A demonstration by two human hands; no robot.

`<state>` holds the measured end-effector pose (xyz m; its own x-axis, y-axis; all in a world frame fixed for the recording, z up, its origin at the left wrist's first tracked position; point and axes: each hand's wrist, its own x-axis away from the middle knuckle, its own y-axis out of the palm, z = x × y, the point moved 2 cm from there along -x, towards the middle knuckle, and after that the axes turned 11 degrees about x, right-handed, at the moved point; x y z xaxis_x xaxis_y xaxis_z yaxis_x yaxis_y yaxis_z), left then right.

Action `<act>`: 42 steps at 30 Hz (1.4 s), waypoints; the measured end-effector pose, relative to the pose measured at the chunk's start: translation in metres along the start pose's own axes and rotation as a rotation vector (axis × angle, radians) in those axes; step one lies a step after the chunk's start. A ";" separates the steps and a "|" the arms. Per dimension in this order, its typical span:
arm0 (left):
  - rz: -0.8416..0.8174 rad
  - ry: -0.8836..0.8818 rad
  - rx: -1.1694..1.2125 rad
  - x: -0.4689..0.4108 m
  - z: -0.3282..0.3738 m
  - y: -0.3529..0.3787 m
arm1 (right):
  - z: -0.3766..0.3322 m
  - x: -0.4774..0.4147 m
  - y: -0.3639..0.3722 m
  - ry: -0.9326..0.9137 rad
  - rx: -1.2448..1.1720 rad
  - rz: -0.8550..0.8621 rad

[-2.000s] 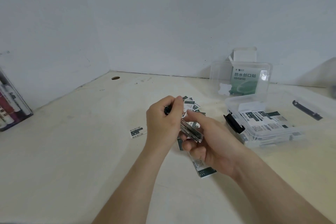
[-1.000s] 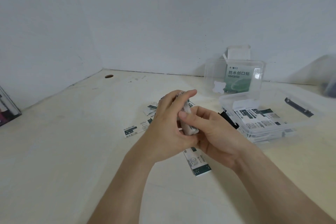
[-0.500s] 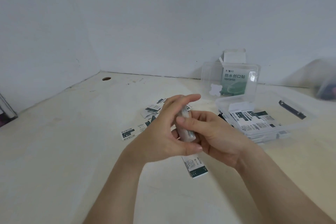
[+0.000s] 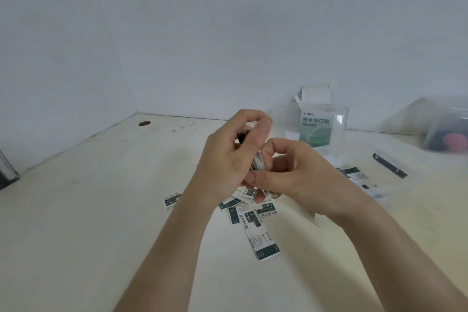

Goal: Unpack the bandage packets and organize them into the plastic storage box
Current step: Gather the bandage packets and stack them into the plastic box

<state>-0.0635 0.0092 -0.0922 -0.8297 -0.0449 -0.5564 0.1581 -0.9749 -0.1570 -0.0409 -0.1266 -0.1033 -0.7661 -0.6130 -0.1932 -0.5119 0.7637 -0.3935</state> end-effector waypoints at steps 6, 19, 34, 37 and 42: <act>0.109 -0.028 -0.147 -0.026 -0.009 0.031 | -0.002 0.008 -0.039 0.032 0.143 0.070; 0.006 -0.201 -0.095 -0.059 -0.029 0.098 | 0.023 0.009 -0.108 0.192 0.292 0.088; -0.495 -0.115 -0.606 -0.066 -0.042 0.108 | 0.040 -0.009 -0.131 0.464 1.300 -0.048; -0.829 -0.206 -0.782 -0.062 -0.056 0.124 | 0.046 -0.017 -0.122 0.478 1.517 -0.115; -1.035 -0.247 -0.910 -0.068 -0.068 0.131 | 0.056 -0.021 -0.118 0.481 1.660 -0.162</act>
<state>0.0501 -0.1011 -0.1303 -0.8388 0.4686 0.2770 -0.3672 -0.1115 -0.9234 0.0575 -0.2156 -0.1034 -0.9472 -0.3105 0.0801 0.0863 -0.4876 -0.8688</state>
